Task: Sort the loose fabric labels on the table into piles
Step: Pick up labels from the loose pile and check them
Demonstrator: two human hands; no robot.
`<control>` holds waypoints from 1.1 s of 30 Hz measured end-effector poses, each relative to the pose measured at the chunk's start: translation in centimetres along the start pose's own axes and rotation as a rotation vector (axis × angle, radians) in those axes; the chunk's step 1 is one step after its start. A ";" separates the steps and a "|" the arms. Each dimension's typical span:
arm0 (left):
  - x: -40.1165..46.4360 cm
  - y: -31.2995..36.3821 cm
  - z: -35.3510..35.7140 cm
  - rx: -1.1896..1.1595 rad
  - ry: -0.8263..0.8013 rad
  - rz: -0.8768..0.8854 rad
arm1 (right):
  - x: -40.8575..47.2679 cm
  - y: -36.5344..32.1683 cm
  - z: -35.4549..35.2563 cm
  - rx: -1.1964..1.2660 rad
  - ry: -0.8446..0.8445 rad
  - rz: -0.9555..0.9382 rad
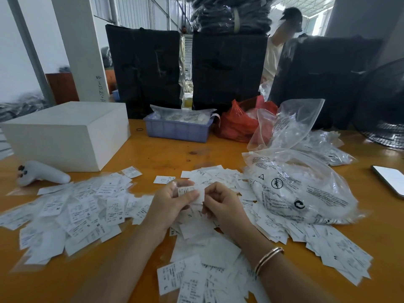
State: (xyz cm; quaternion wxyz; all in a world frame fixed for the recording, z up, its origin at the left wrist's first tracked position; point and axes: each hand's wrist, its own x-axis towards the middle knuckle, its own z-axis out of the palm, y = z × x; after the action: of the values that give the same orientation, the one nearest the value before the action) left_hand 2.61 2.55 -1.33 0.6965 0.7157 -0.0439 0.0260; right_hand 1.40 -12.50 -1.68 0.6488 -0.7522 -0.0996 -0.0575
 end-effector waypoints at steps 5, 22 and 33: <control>0.3 0.0 -0.3 -0.006 0.091 -0.021 | 0.1 0.1 -0.7 0.063 0.171 -0.141; 0.0 0.7 -0.3 0.066 0.060 -0.085 | -0.3 -0.3 -0.1 0.014 -0.100 -0.029; 2.1 -1.2 -7.2 0.699 0.703 -0.092 | 0.2 -0.3 -1.5 -0.021 0.302 -0.186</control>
State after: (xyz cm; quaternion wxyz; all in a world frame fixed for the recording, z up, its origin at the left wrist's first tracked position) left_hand 5.02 9.72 -2.10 0.3879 0.8556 0.2366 0.2480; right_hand 1.55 -13.95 -1.12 0.6403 -0.7294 -0.0696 -0.2304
